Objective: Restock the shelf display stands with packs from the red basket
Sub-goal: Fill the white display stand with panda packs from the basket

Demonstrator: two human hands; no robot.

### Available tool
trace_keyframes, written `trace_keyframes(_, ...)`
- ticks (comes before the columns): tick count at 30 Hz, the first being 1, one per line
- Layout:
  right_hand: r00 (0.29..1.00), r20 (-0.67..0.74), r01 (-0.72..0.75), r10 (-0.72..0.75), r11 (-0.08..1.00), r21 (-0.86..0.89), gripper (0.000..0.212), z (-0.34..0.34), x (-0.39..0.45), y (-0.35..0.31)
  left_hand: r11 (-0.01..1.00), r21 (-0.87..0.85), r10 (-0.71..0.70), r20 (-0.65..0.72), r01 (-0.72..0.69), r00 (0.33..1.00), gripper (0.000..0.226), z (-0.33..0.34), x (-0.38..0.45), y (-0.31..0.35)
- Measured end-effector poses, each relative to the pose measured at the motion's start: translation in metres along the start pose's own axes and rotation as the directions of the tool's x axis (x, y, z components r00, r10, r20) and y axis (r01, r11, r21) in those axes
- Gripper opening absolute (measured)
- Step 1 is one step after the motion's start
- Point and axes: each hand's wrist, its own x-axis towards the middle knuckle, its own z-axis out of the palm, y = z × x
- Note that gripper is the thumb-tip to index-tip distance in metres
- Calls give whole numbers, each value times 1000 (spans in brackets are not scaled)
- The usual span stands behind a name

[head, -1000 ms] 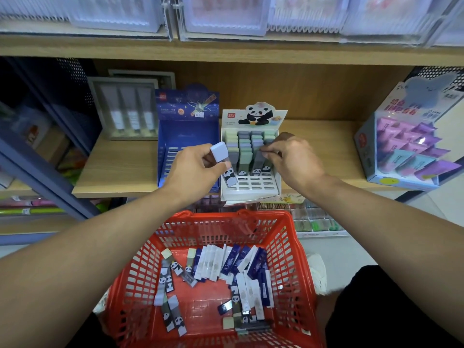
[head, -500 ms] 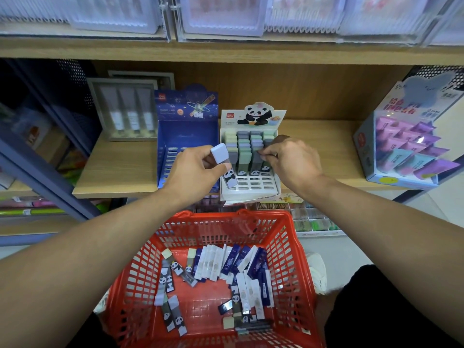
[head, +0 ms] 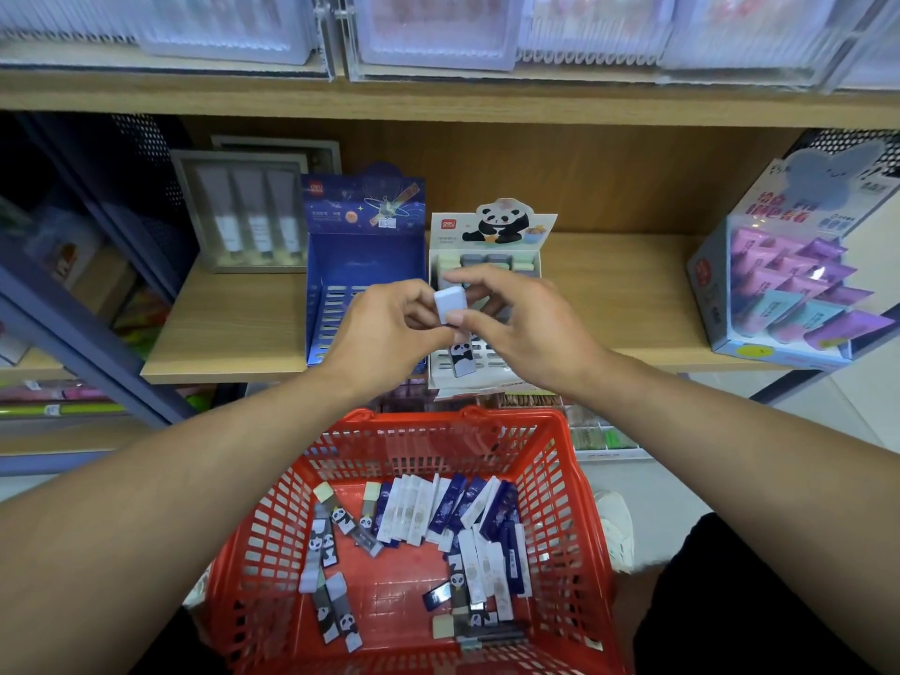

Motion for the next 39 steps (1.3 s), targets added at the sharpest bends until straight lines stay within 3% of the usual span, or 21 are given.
trace_keyframes(4, 999, -32, -2, 2, 1000, -1, 20, -5, -2, 3, 1000, 10, 13, -3, -13, 1000, 25, 4, 1, 0)
trace_keyframes(7, 987, -135, -99, 84, 990, -104, 18, -23, 0, 15, 976, 211, 63, -24, -56, 998, 46, 5, 3, -1)
trace_keyframes(11, 947, -231, -270, 222, 942, -198, 14, -41, -2, 41, 835, 496, 133, 237, -237, 962, 78, 5, 4, -12)
trace_keyframes(15, 943, -208, -302, 261, 933, -197, 7, -42, -7, 52, 768, 587, 58, 336, -257, 940, 92, 11, 4, -25)
trace_keyframes(26, 966, -126, -245, 225, 954, -171, 4, -38, 1, 58, 757, 602, 23, 365, -254, 931, 61, 10, 3, -21)
trace_keyframes(39, 967, -94, -251, 235, 943, -218, 7, -47, 1, 52, 758, 604, -1, 378, -246, 926, 54, 10, 2, -20)
